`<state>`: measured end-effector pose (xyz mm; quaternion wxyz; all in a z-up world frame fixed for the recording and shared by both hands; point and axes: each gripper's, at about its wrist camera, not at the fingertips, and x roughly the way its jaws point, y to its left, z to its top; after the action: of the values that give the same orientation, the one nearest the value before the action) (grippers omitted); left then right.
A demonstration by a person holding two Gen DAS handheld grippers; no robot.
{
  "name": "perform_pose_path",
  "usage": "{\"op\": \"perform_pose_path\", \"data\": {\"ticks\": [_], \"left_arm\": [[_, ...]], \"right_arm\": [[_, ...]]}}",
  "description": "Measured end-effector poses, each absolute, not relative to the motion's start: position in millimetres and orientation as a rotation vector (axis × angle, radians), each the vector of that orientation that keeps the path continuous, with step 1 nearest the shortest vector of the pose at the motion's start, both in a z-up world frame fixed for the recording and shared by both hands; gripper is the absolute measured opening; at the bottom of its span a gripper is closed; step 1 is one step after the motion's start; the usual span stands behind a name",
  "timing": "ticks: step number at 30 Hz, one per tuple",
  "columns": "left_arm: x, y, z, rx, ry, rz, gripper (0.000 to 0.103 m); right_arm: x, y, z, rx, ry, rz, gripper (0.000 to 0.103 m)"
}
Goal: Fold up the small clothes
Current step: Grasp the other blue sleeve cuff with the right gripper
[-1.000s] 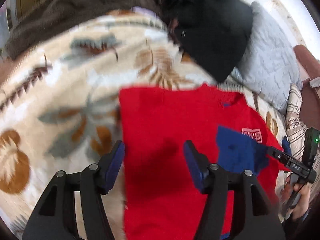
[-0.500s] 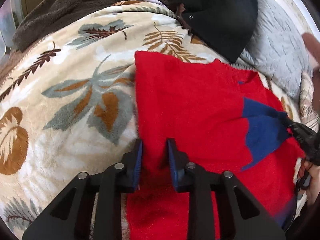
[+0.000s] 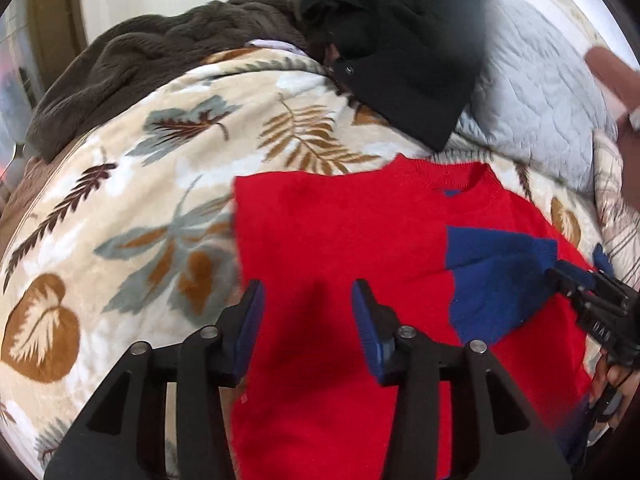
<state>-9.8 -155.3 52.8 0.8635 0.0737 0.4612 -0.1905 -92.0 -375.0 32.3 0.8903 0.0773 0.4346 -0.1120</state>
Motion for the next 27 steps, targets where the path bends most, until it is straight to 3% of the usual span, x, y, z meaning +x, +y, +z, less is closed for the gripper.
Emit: {"op": "perform_pose_path", "data": {"ticks": [3,5,6,12,20,22,24,27], "left_arm": [[1,-153,24,0.177,1.047,-0.363,0.055],[2,-142,18,0.148,1.03,-0.362,0.07],[4,-138,16,0.131,1.051,-0.357,0.072],[-7,-140,36,0.09,1.033,-0.362,0.071],[-31,-202,55,0.152,0.979,-0.443,0.071],[-37,-219,51,0.172,0.993,-0.472,0.071],[-41,-234,45,0.189,1.008,-0.492,0.071],[-47,-255,25,0.243,1.062,-0.525,0.072]], "right_arm": [[-85,-374,4,0.15,0.982,-0.254,0.037],[-90,-380,-4,0.193,0.958,-0.242,0.037],[-92,-382,-2,0.21,0.961,-0.239,0.037],[-133,-415,32,0.273,0.909,-0.315,0.046],[-215,-533,49,0.412,0.9,-0.644,0.046],[-238,-565,54,0.449,0.88,-0.718,0.051],[-258,-593,56,0.498,0.863,-0.783,0.063],[-283,-630,47,0.611,0.847,-0.833,0.063]]}}
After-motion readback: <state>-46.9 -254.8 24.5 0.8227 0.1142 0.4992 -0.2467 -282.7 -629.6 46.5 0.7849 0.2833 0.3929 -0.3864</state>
